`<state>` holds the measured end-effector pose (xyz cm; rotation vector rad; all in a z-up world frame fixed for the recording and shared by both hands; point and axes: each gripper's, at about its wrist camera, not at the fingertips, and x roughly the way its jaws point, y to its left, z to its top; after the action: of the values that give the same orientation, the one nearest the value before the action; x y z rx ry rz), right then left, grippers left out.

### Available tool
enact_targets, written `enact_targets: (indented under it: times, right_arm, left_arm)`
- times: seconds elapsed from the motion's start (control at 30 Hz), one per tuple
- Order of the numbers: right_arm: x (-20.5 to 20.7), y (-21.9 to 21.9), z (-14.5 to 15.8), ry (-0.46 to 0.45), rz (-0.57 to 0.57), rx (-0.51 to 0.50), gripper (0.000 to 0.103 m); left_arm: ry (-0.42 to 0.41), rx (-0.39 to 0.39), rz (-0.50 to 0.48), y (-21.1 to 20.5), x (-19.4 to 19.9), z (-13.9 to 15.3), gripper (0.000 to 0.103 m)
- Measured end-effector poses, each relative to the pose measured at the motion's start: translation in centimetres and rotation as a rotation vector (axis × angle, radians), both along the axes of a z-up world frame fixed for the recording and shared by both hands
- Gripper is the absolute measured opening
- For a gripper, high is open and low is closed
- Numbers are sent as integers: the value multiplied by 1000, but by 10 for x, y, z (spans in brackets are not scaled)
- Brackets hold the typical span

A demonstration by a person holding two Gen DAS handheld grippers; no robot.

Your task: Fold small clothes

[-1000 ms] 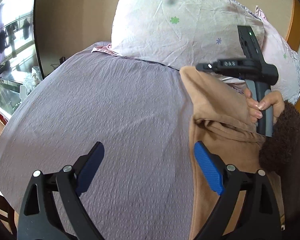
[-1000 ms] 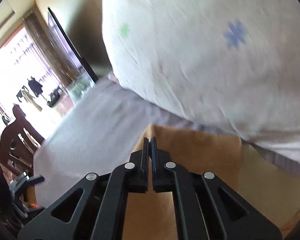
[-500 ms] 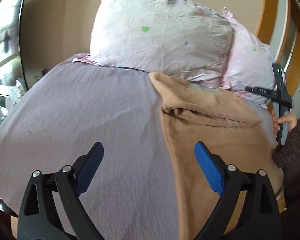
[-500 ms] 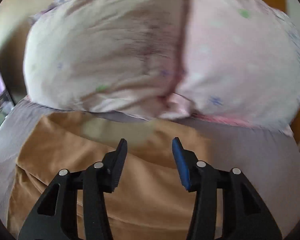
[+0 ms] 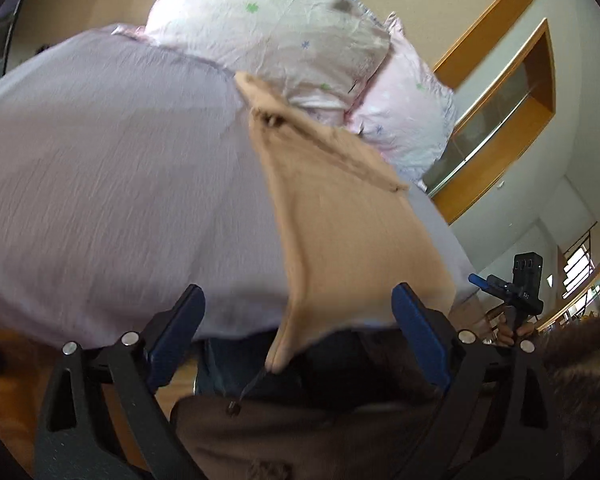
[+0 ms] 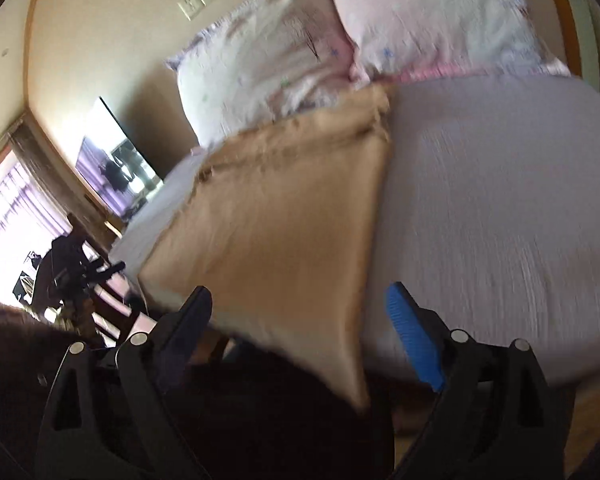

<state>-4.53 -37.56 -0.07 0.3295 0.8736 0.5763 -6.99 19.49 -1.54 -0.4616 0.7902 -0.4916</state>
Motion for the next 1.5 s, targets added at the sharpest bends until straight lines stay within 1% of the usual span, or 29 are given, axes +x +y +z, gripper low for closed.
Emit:
enact_targets:
  times: [0.13, 0.27, 0.33, 0.37, 0.4, 0.43, 0.47, 0.5, 0.57, 0.67, 0.77, 0.83, 0.87, 0.9, 0.97, 1.03, 1.07, 1.13, 1.17, 1.2, 1.23, 1.27, 1.3, 1.33, 1.37, 1.4, 1.43, 1.47, 1.5]
  right_arm:
    - [8, -2, -52, 127, 8, 60, 91]
    - [29, 18, -75, 142, 82, 160, 88]
    - [36, 27, -82, 139, 117, 211, 64]
    - [36, 28, -85, 142, 130, 239, 33]
    - [35, 29, -88, 143, 137, 259, 8]
    - [33, 28, -88, 135, 138, 268, 8]
    - [30, 27, -85, 125, 144, 280, 7]
    - [26, 25, -79, 104, 151, 299, 7]
    - [22, 22, -57, 39, 165, 320, 7]
    - [28, 24, -12, -85, 191, 335, 7]
    - [61, 35, 48, -250, 190, 284, 7]
    - [103, 38, 86, -340, 133, 269, 7]
    - [120, 39, 95, -357, 98, 265, 7]
    - [144, 38, 104, -368, 49, 268, 7]
    - [205, 41, 111, -350, -53, 270, 7]
    - [253, 50, 103, -299, -129, 253, 7]
    - [287, 56, 93, -244, -192, 232, 7]
    - [328, 58, 70, -154, -281, 193, 7]
    - [352, 58, 53, -65, -327, 189, 8]
    - [364, 58, 38, 5, -344, 204, 8]
    - [378, 57, 24, 84, -360, 225, 10]
    - [387, 56, 18, 130, -373, 240, 22]
    - [392, 54, 17, 137, -386, 256, 46]
    - [389, 52, 21, 112, -396, 272, 62]
    - [385, 47, 30, 53, -417, 295, 88]
    - [379, 44, 37, 4, -425, 319, 94]
    - [371, 41, 44, -34, -401, 356, 94]
    - [365, 40, 46, -39, -378, 369, 94]
    - [358, 41, 48, -44, -363, 368, 94]
  left_arm:
    - [93, 22, -32, -16, 0, -32, 94]
    - [111, -10, -90, -43, 24, -50, 94]
    - [131, -36, -77, -54, 40, -59, 90]
    - [144, -59, -66, -56, 45, -63, 76]
    - [160, -98, -63, -57, 50, -67, 51]
    - [183, -150, -65, -56, 53, -71, 33]
    - [203, -202, -82, -56, 54, -74, 25]
    - [213, -212, -90, -57, 52, -74, 7]
    - [220, -206, -100, -54, 45, -65, 5]
    - [167, -267, -112, -44, 41, -33, 5]
    - [20, -273, -102, -35, 60, 23, 5]
    - [-73, -222, -73, -34, 93, 62, 5]
    - [-104, -191, -46, -36, 111, 77, 5]
    - [-127, -173, -4, -36, 138, 90, 5]
    - [-118, -192, 60, -33, 191, 104, 5]
    - [-84, -174, 122, -36, 249, 102, 5]
    - [-62, -151, 144, -41, 277, 99, 5]
    - [4, -74, 182, -52, 331, 82, 5]
    - [37, -59, 190, -51, 345, 75, 5]
    - [100, -53, 211, -52, 363, 59, 5]
    - [150, -87, 226, -48, 373, 48, 6]
    - [180, -130, 233, -43, 377, 39, 6]
    - [209, -201, 243, -34, 379, 29, 7]
    - [218, -247, 250, -27, 377, 26, 10]
    - [218, -263, 254, -23, 376, 26, 14]
    - [210, -280, 267, -16, 369, 29, 32]
    - [196, -284, 283, -10, 362, 33, 56]
    - [176, -277, 296, -4, 353, 39, 61]
    - [148, -256, 300, 0, 342, 46, 62]
